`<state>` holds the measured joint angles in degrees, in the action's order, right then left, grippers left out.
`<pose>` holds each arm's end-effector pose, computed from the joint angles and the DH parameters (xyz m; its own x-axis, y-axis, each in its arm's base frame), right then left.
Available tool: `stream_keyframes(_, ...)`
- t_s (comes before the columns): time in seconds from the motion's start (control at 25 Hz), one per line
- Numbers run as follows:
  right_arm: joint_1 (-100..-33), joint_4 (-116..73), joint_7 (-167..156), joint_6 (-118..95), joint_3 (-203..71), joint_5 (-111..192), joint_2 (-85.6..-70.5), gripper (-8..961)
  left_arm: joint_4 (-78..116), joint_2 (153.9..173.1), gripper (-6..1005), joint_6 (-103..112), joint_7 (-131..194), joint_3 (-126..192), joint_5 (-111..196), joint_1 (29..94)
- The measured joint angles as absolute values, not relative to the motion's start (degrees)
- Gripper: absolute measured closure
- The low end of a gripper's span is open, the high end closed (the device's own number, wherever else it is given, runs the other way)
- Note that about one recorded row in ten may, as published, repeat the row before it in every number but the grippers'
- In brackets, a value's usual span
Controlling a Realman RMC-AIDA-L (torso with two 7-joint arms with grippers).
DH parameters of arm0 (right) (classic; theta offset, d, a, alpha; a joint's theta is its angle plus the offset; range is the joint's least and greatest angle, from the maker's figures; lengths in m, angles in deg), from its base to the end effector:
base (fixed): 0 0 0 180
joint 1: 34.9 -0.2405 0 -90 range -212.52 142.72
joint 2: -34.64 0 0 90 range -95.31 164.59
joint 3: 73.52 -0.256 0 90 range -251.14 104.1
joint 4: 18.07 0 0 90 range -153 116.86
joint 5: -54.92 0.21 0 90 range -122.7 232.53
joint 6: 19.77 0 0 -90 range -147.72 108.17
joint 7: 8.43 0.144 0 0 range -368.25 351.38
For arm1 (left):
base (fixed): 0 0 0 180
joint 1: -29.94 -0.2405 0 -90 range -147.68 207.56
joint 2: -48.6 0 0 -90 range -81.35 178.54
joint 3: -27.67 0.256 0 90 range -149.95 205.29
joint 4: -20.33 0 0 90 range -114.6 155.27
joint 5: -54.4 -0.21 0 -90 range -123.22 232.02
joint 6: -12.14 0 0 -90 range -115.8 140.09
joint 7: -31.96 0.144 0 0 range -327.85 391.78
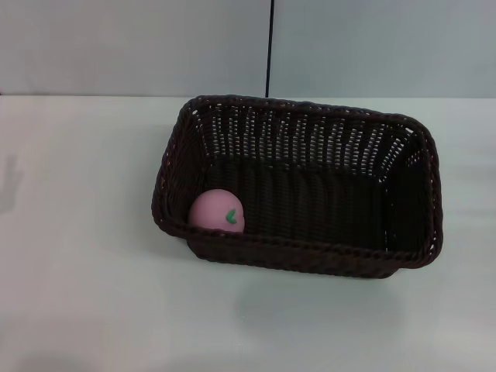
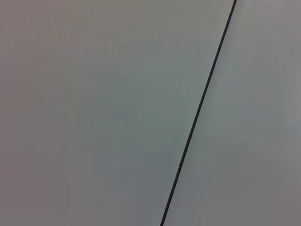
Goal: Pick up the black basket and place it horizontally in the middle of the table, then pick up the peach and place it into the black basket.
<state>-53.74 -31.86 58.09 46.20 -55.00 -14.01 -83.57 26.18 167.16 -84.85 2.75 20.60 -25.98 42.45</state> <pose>0.4020 0.2970 0.0590 0.1389 -0.0428 -0.9894 -0.9902 0.0104 -0.1394 -0.3656 0.2238 0.0443 0.4001 -0.3474 0.8481 0.9030 -0.0087 -0.4295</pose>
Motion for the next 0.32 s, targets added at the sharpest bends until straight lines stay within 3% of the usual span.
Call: stream_keyframes(0.32, -53.92, -31.95, 58.1, 46.01, -54.88, -14.18, -83.57, 453, 26.29, 167.16, 140, -84.61, 2.79, 20.55, -25.93, 42.65)
